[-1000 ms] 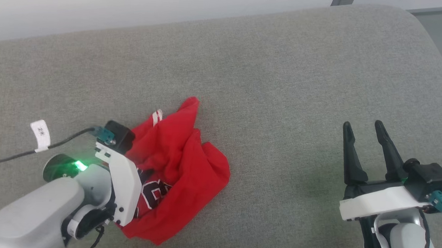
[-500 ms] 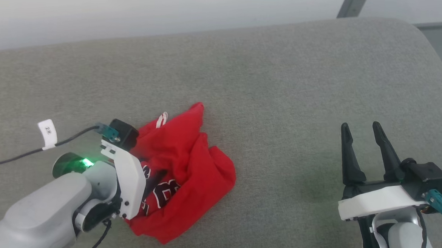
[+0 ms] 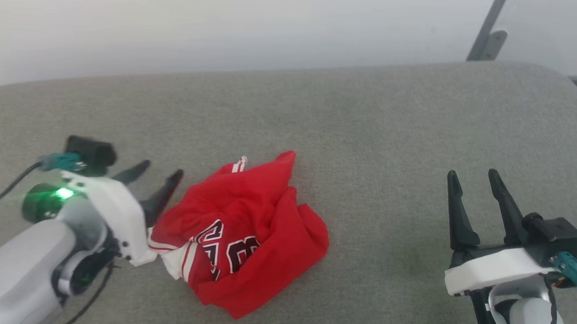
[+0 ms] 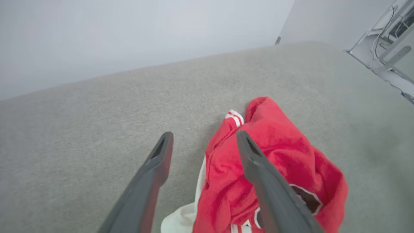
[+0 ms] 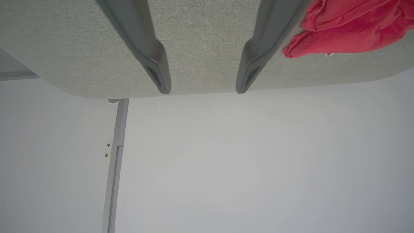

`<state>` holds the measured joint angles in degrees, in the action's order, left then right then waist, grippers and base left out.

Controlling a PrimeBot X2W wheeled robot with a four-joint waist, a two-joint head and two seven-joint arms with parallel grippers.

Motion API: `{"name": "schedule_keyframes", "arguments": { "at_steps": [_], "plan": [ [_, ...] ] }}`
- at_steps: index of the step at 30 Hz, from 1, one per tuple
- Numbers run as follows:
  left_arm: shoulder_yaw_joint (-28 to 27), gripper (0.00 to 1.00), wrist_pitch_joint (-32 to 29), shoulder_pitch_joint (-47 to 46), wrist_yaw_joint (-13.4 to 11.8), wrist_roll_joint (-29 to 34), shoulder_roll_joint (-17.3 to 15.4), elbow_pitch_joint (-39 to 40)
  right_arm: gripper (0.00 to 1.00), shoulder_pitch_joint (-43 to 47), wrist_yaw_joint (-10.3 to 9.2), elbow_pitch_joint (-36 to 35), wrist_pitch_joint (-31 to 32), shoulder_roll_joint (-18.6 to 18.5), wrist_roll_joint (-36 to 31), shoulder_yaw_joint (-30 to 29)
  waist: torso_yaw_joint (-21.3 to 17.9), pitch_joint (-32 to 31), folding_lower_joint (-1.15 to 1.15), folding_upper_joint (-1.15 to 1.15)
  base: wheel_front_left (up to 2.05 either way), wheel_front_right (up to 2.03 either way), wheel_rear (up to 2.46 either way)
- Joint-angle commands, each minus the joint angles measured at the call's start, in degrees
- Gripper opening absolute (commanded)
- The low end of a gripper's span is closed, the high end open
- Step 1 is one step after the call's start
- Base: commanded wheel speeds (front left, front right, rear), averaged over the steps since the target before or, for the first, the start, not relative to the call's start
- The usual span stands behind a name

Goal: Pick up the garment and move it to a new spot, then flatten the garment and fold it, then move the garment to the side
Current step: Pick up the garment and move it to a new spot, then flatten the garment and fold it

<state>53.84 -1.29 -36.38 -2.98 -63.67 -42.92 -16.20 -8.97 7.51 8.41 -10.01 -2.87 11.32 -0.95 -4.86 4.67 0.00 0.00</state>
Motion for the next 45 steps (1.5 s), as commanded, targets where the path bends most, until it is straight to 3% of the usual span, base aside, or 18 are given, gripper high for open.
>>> {"name": "schedule_keyframes", "arguments": {
  "at_steps": [1,9,18,31,45],
  "plan": [
    [-0.66,1.0,1.41,1.17,-0.24,-0.37,-0.29,0.19,1.0,0.48,-0.04,0.14,0.33,-0.02,-0.25,-0.21,0.82,-0.89,0.0,0.0,0.0,0.0,0.0],
    [-5.55,1.0,13.19,8.41,-2.95,-1.43,-4.85,0.6,1.0,2.06,-0.04,-0.32,1.34,-0.01,-1.08,-1.58,3.44,-3.45,0.0,0.0,0.0,0.0,0.0],
    [-12.82,1.0,16.54,16.17,-4.04,-1.54,-6.94,0.58,1.0,3.81,-0.04,-1.37,1.86,-0.01,-1.35,-2.82,5.66,-4.8,0.0,0.0,0.0,0.0,0.0],
    [-32.91,1.0,16.52,30.63,-1.37,6.41,-2.46,2.89,1.0,5.15,-0.04,-2.37,2.25,-0.02,-0.96,-3.48,7.27,-5.22,0.0,0.0,0.0,0.0,0.0],
    [-41.42,1.0,16.52,35.6,2.05,11.17,1.8,2.82,1.0,6.01,-0.04,-2.51,2.65,-0.02,-0.06,-2.7,7.95,-5.54,0.0,0.0,0.0,0.0,0.0]
  ]
}}
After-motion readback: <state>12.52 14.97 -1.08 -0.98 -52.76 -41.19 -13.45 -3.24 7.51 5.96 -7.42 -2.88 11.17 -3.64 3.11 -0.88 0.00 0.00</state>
